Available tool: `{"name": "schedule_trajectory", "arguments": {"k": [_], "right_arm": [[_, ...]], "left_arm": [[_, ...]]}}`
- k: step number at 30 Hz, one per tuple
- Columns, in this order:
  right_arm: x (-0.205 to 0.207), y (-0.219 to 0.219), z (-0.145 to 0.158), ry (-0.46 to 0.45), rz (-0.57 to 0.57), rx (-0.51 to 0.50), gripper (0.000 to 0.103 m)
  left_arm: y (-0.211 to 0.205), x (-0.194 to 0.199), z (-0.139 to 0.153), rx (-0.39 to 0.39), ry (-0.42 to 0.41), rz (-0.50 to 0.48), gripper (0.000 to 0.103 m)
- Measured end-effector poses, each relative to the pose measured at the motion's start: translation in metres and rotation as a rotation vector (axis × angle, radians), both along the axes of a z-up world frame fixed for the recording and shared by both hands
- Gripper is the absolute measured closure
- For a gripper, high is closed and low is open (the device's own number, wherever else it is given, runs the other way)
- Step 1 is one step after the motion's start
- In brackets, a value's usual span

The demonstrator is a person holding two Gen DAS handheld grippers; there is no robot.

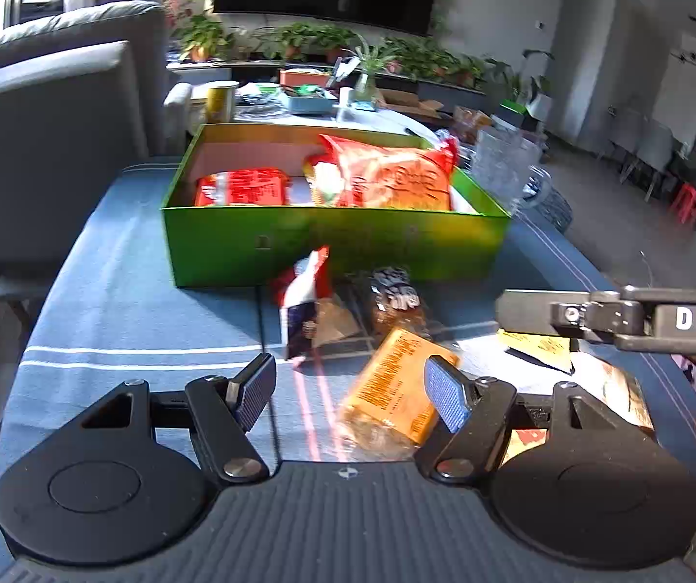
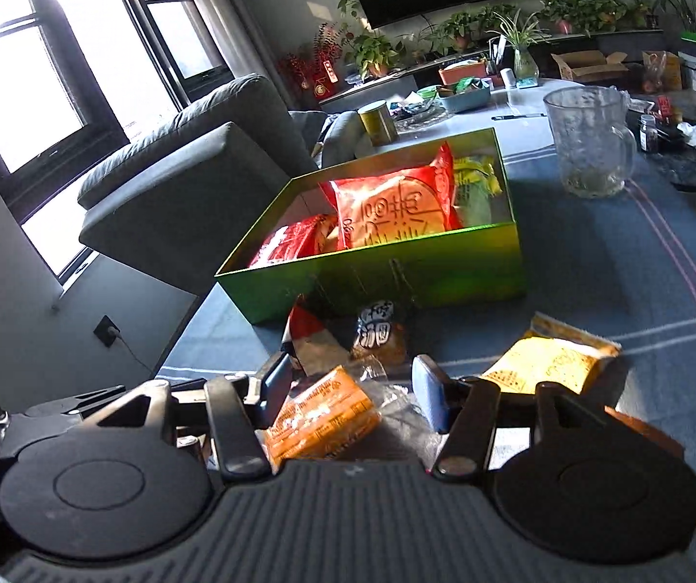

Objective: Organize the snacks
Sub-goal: 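Move both grippers back to the orange cake packet on the cloth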

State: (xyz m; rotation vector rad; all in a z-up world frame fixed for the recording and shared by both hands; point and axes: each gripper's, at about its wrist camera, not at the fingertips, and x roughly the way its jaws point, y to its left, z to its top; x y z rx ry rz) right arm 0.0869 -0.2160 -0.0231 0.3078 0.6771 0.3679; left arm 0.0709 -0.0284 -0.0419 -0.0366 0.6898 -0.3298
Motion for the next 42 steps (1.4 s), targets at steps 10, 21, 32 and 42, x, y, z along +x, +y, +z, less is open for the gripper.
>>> {"name": "schedule_trajectory", "arguments": {"k": [10,21,32,42], "right_arm": [[-0.005,-0.016,-0.009,0.014,-0.031,0.033,0.044],[-0.006,-0.03,-0.017,0.033,-0.057,0.049,0.044],[-0.006,-0.027,-0.017,0.039,-0.051,0.047,0.044],[-0.001,-0.018,-0.016,0.035,-0.044,0.022,0.044]], "left_arm": [[-0.031,0.007,-0.009,0.07,0.018,-0.086,0.035],[-0.041,0.019,-0.02,0.081,0.053,-0.086,0.039],[-0.028,0.015,-0.019,0.066,0.049,-0.054,0.06],[0.014,0.01,-0.011,0.032,0.046,0.075,0.062]]}}
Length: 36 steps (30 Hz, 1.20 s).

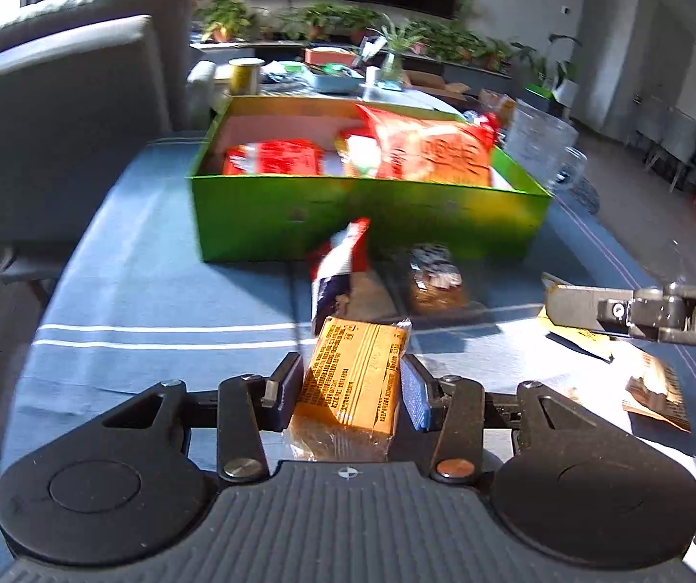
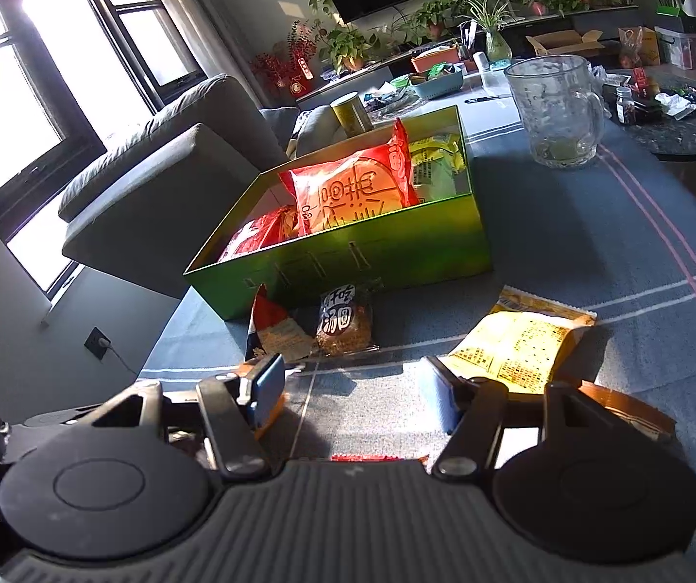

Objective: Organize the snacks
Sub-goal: 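Move both grippers back to the orange cake packet on the cloth, then grasp the orange cake packet with the left gripper while the right gripper grips the round-cake packet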

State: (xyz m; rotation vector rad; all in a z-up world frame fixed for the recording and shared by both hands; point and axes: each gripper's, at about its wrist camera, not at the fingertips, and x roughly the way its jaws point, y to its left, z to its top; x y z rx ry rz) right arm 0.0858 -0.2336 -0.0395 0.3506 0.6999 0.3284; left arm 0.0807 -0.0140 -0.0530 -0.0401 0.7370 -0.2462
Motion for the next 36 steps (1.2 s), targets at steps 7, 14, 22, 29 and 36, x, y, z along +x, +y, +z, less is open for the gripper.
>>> {"name": "schedule_trajectory", "arguments": {"k": [7,14,22,29,36], "right_arm": [[0.007,0.016,-0.004,0.006,0.02,-0.053,0.044],[0.011,0.021,-0.005,0.005,0.022,-0.076,0.042],[0.013,0.022,-0.008,0.016,0.02,-0.085,0.042],[0.018,0.028,-0.009,0.023,0.02,-0.104,0.042],[0.026,0.042,-0.012,0.023,0.023,-0.145,0.039]], "left_arm": [[0.003,-0.002,-0.004,0.029,0.0,0.002,0.056],[-0.002,0.005,-0.012,0.043,0.018,-0.005,0.049],[0.003,0.014,-0.021,0.011,0.044,0.011,0.058],[0.013,0.006,-0.011,0.004,0.009,0.07,0.061],[0.024,0.001,0.001,-0.015,-0.031,0.095,0.06]]}}
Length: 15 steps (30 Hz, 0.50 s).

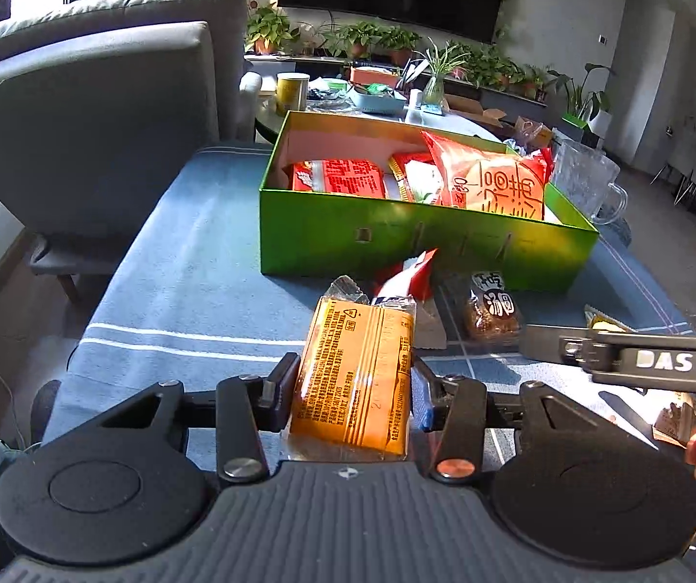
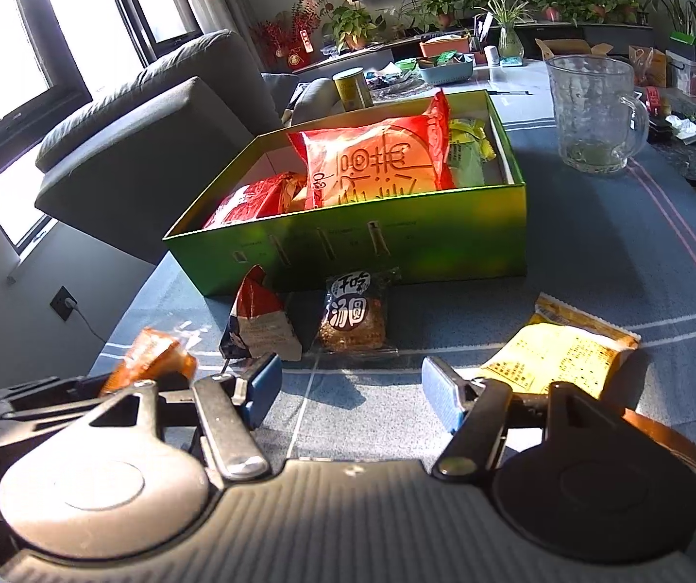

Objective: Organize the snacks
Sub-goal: 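Grasp the orange cake packet with the left gripper while the right gripper grips the round-cake packet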

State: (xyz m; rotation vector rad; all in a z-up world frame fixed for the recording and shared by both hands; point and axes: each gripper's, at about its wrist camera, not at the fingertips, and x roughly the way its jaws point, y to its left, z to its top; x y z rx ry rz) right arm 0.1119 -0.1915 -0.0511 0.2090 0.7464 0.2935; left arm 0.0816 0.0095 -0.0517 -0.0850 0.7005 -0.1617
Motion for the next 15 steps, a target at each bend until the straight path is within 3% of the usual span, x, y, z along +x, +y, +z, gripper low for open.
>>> {"name": "schedule_trajectory", "arguments": {"k": [2,15], "right_arm": [[0.005,0.006,-0.002,0.0,-0.001,-0.026,0.036],[0.045,0.023,-0.011,0.024,-0.041,-0.106,0.035]], "left_arm": [[0.002,0.001,-0.001,-0.001,0.01,0.001,0.06],[0.01,0.005,-0.006,-0.003,0.012,-0.009,0.06]]}}
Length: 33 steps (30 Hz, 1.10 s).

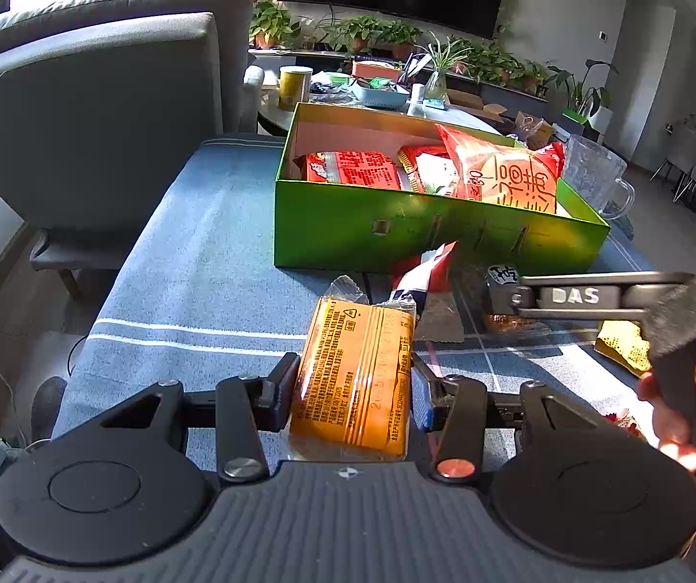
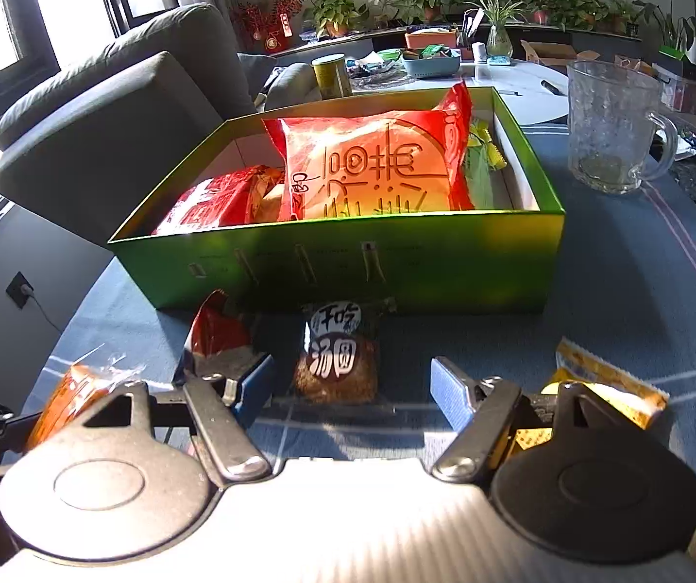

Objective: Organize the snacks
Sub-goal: 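Grasp the orange cake packet with the left gripper while the right gripper grips the round-cake packet, then lift the orange packet with the left gripper while the right gripper lifts the round-cake packet toward the box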

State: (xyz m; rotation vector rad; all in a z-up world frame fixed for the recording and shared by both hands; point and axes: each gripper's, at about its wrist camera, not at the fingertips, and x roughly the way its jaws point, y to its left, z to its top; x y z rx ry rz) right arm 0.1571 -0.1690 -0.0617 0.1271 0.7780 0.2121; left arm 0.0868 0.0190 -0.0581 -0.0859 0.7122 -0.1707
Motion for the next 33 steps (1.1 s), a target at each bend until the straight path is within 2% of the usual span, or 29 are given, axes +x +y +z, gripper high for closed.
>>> {"name": "schedule_trajectory", "arguments": {"k": [15,22,33], "right_arm": [[0.02,0.013,-0.01,0.022,-0.017,-0.077,0.035],[0.015,0.025,-0.013,-0.022,0.031,-0.179,0.036],[-0.01,0.011,-0.001,-0.008,0.064,-0.079,0.036]], "left_arm": [[0.004,0.005,-0.007,0.002,0.008,-0.003,0.06],[0.005,0.004,-0.008,0.001,0.011,0.002,0.06],[-0.001,-0.015,0.01,0.015,-0.038,0.001,0.06]]}}
